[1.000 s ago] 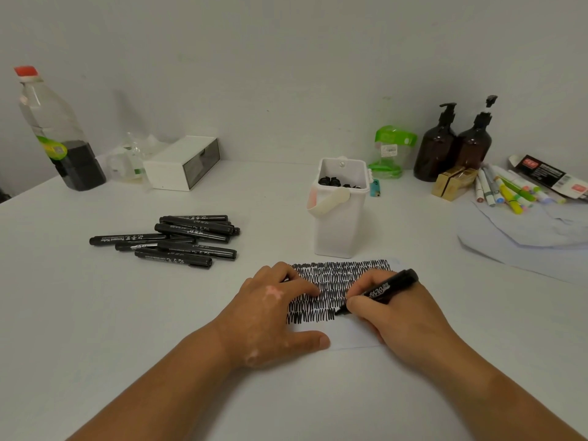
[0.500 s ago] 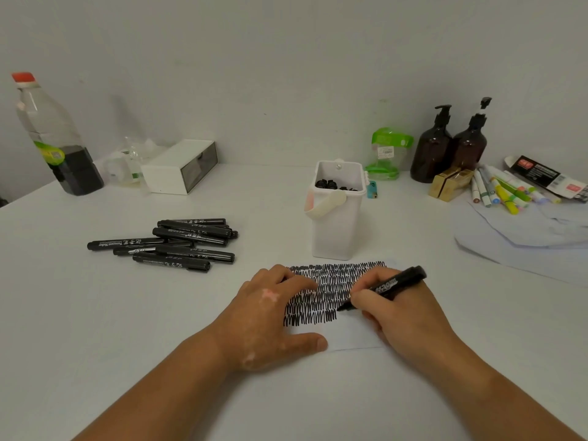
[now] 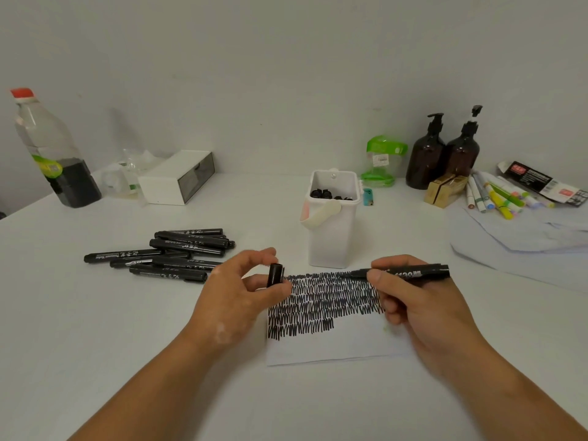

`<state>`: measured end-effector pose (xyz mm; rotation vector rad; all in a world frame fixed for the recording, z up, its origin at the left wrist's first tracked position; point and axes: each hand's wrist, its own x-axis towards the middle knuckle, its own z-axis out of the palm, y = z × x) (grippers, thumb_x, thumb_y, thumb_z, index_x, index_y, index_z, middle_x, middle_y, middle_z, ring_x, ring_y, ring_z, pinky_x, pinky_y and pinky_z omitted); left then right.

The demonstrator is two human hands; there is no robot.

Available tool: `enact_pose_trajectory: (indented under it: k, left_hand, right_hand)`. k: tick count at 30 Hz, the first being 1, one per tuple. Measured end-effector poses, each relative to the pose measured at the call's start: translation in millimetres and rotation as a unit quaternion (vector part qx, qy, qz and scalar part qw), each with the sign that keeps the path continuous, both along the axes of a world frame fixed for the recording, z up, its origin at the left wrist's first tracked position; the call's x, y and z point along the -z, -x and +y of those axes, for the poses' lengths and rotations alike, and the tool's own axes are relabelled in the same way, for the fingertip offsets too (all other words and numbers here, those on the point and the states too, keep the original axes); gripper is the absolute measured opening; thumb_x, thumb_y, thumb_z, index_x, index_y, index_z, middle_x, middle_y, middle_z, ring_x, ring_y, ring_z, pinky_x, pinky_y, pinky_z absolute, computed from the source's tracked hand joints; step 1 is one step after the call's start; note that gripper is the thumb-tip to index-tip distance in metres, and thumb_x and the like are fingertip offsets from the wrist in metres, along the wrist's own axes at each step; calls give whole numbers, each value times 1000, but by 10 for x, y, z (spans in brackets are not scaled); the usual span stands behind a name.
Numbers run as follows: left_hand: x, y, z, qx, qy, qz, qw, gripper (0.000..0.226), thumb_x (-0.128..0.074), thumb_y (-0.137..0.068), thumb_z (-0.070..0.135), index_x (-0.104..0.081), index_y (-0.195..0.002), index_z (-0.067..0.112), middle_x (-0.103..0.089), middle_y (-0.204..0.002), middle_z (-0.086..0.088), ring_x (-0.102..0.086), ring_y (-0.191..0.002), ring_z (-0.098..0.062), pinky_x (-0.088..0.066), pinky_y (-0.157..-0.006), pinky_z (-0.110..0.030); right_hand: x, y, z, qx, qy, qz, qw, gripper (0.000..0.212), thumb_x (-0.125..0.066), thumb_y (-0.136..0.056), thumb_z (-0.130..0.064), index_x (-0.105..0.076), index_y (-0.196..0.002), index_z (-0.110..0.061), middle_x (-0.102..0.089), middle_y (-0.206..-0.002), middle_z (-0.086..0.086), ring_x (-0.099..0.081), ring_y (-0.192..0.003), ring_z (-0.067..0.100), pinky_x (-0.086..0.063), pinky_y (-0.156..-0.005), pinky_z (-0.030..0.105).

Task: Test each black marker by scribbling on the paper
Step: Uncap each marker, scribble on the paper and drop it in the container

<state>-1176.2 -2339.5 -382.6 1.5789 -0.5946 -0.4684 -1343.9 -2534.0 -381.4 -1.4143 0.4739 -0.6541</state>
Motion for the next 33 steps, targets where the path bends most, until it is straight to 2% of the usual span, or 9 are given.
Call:
enact_pose_trajectory:
  k: [3,7,9,12,14,17,23,27,33]
  left_hand:
    - [15,-11,-2,29,-4,-17,999,29,-84,-69,20,-77,-97,20,-76,-108,7,-74,-95,-15,-55,-81,-16]
    - [15,46,-17,74,4,-46,996,27,-74,-74,31,-76,-101,30,-78,-93,4,-72,-87,-9,-50,-72,-13]
    - [23,57,-24,89,-2,-68,994,23,-72,-80,31,-74,-102,34,-74,-87,8,-65,-78,-4,-49,-71,-14]
    - [40,66,-21,106,-11,-86,991,19,-71,-87,27,-73,-103,36,-73,-89,9,-62,-80,-5,-49,-74,-17]
    - [46,79,-17,123,-19,-95,988,21,-70,-91,20,-72,-104,36,-74,-95,8,-64,-84,-6,-50,-76,-18]
    - [55,94,-16,138,-28,-109,984,21,-70,-92,19,-72,-106,35,-73,-96,8,-65,-87,-8,-51,-78,-20]
    - [69,137,-41,164,-29,-134,977,20,-69,-90,27,-71,-109,33,-73,-99,3,-66,-92,-26,-53,-82,-33]
    - [74,157,-34,188,1,-109,976,15,-65,-89,34,-67,-103,30,-67,-86,5,-57,-75,-15,-47,-70,-29]
    - [88,227,-53,200,59,-27,978,24,-61,-85,38,-54,-96,18,-48,-70,-5,-42,-66,-20,-37,-66,-36]
  right_hand:
    - [-41,10,15,-29,-69,-32,997,36,-75,-71,-35,-79,-94,-9,-66,-71,14,-54,-53,19,-44,-44,28]
    - [-75,22,24,-48,-88,-47,994,6,-70,-81,-18,-73,-78,-15,-69,-71,22,-54,-49,20,-45,-42,28]
    - [-88,22,38,-53,-69,-50,995,5,-74,-78,-20,-72,-76,-16,-69,-71,22,-53,-48,19,-43,-41,26]
    - [-100,29,46,-57,-51,-55,996,10,-81,-71,-20,-74,-77,-15,-69,-70,21,-51,-47,18,-41,-41,26]
    - [-96,26,55,-66,-50,-60,995,3,-74,-76,-17,-75,-77,-15,-70,-71,22,-51,-47,19,-41,-41,24]
    - [-74,16,78,-80,-38,-50,995,10,-69,-78,-21,-75,-79,-13,-71,-73,22,-53,-48,18,-42,-42,25]
    - [-28,7,144,-103,8,-20,994,13,-71,-79,-22,-77,-88,-14,-75,-78,21,-55,-52,20,-44,-44,27]
    - [-39,3,170,-115,38,-2,993,15,-72,-79,-22,-79,-92,-19,-76,-79,18,-56,-53,20,-45,-46,27]
    - [-47,-27,268,-134,36,-8,990,7,-69,-85,-19,-76,-88,-20,-71,-72,11,-51,-52,20,-43,-45,26]
